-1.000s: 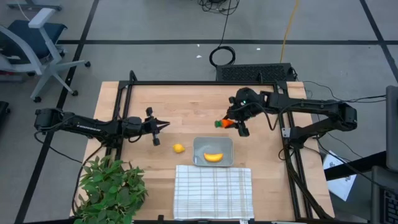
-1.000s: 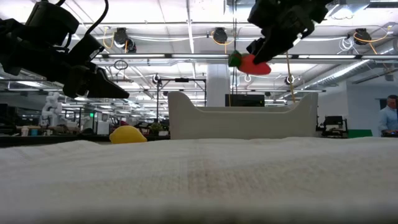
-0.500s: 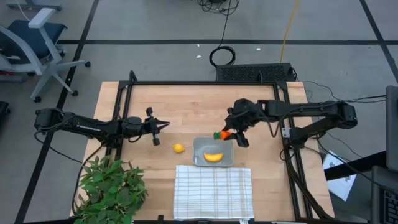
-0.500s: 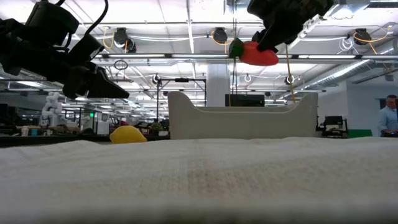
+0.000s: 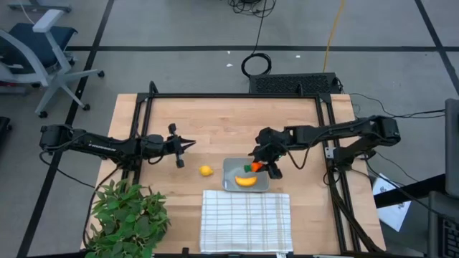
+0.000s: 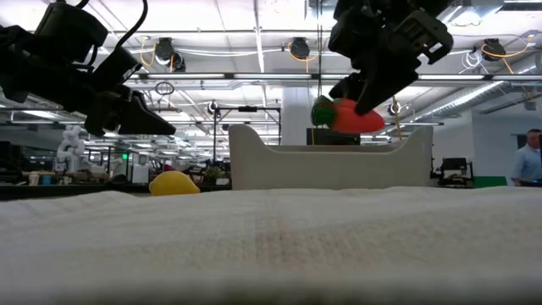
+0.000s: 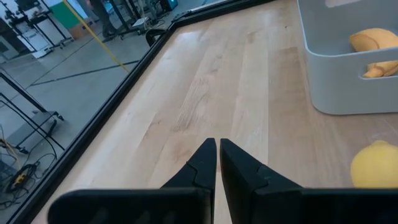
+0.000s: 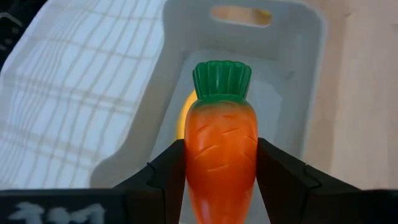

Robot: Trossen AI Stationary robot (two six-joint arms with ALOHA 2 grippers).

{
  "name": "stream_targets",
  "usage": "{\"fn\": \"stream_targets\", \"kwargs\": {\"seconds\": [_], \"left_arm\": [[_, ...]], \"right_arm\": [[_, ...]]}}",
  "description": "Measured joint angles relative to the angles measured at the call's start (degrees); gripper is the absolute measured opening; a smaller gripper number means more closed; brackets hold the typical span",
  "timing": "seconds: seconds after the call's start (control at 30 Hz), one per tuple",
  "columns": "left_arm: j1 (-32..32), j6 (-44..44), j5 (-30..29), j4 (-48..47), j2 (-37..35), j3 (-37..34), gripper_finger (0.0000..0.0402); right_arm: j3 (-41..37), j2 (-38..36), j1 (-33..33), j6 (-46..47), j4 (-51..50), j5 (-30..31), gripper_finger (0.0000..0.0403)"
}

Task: Pick and placing Produce into tupperware
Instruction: Put the orange carrot into the gray bin

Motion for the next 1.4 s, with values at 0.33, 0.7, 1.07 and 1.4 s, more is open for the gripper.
{"fn": "stream_targets", "kwargs": {"seconds": [0.33,0.7,1.07,1.4], "left_arm": [[0.0,-0.1,0.0,0.0,0.0,0.0,0.0026],[0.0,-0.1,0.0,-0.2,0.0,0.0,0.0026],[0.0,-0.3,0.0,-0.5,0.0,0.0,0.0026],[0.0,-1.1,0.1,-0.4,0.0,0.0,0.0026]], "right_arm": [[-0.1,0.5,3.1,3.1,3.8,2.4,0.0153],[0.0,3.1,6.5,-6.6,8.2,13.7,0.0152],[0.0,7.9,9.5,-8.1,9.5,18.8,0.0152],[0.0,8.7,13.8,-2.6,9.0,28.0,0.0152]]}}
